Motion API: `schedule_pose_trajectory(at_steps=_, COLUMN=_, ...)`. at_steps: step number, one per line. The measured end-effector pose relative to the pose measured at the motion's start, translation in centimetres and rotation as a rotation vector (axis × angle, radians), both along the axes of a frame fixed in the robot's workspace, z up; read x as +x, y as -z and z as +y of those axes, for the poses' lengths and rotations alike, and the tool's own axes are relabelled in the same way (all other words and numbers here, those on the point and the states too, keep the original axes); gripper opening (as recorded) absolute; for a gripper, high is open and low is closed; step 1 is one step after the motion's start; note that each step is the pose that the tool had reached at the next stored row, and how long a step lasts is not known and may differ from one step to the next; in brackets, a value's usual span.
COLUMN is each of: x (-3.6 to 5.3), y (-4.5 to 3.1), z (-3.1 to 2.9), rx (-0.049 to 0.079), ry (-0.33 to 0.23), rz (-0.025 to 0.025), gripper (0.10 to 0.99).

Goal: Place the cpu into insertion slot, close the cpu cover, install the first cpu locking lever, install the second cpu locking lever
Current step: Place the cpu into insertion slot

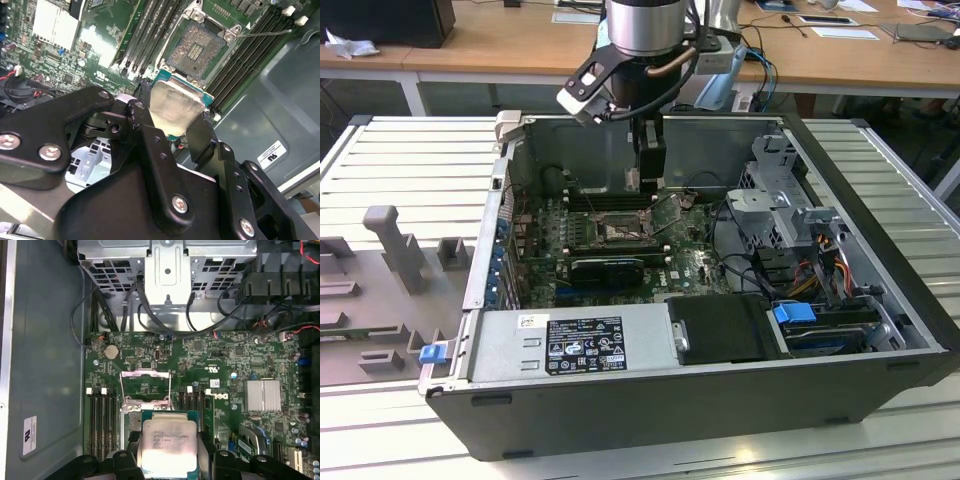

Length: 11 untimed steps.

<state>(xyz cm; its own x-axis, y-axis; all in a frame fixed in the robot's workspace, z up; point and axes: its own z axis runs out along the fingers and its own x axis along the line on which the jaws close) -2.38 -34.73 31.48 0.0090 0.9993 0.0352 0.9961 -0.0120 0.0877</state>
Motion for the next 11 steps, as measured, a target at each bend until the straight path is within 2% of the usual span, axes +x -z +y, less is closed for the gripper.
schedule_pose_trajectory(at_steps=7, x=-0.01, y=0.54, z=0.0, rx=0.003, ry=-0.022, rz=-0.0001, gripper=0.529)
schedule_pose_trajectory(at_steps=11, x=-0.02, y=1.02, z=0.0, rx=0.003, ry=-0.07, rz=0.0, gripper=0.529)
